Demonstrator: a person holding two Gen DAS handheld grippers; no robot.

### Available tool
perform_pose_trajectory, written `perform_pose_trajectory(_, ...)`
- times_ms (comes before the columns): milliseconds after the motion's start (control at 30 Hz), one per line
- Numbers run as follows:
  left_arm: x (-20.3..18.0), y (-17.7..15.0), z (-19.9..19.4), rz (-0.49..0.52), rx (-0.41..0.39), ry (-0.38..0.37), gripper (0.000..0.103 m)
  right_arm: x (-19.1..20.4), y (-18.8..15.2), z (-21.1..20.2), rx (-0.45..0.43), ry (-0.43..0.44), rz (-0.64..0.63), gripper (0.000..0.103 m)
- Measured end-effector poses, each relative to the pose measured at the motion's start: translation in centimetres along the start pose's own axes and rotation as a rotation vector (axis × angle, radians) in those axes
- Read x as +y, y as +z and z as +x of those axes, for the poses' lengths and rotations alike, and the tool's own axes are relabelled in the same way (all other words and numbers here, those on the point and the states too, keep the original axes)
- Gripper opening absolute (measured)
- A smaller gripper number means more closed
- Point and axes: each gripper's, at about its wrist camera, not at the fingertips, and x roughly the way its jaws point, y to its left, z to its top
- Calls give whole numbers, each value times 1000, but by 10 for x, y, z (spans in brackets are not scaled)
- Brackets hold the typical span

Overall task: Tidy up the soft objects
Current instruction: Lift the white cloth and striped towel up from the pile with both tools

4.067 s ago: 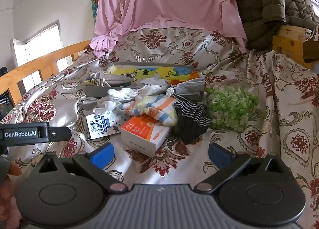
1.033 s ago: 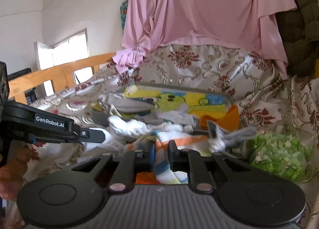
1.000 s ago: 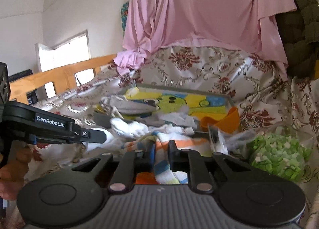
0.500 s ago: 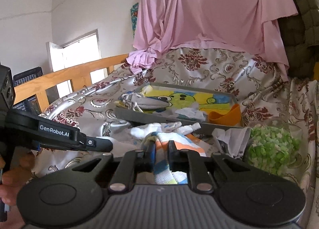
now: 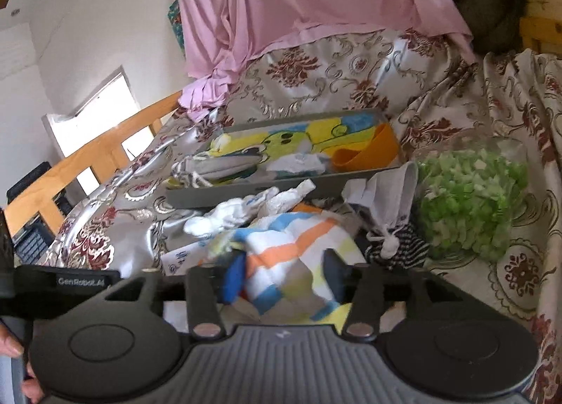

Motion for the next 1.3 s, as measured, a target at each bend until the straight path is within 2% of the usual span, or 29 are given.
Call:
perform_pose_trajectory(133, -2, 0, 7, -17, 19, -18, 58, 8, -1, 3, 29, 17, -44, 71)
perform_pose_trajectory(233, -1, 1, 14, -25, 42, -18, 59, 12, 0, 5, 39, 41, -51, 84)
perform_pose_trajectory(300, 0, 1, 20, -36, 59, -20, 58, 12, 1, 5, 47, 63, -46, 86)
perform_pose_trajectory(433, 1, 2, 27, -44, 81, -12, 54, 12, 5, 3, 47, 56, -63, 89)
perform_pose_trajectory(567, -5, 0, 32, 0, 90, 4, 53, 9, 6, 13, 30, 43, -38, 89)
perform_pose_trajectory(700, -11, -3, 35, 61, 92, 29, 47, 11, 6, 30, 31, 19, -65, 89)
perform_pose_trajectory(867, -12, -4, 34, 69, 104, 33, 33, 23, -3, 42, 60, -8, -154, 89)
perform_pose_trajectory(967, -12, -5, 34, 71, 110, 25, 25, 32, -7, 43, 67, -26, -198, 86)
perform_pose_trajectory(1033, -12, -5, 33, 69, 115, 9, 16, 34, -9, 44, 77, -35, -211, 73)
perform_pose_trajectory(1067, -12, -6, 33, 66, 115, 1, 15, 34, -9, 44, 81, -36, -215, 70)
perform_pose_trajectory(1133, -12, -6, 31, 65, 105, -10, 12, 36, -10, 43, 85, -46, -234, 56)
perform_pose_trajectory(1267, -12, -8, 25, 64, 85, -30, 10, 45, -16, 38, 95, -53, -298, 43)
perform_pose_trajectory(1300, -12, -8, 24, 66, 81, -33, 9, 48, -18, 35, 96, -55, -318, 37)
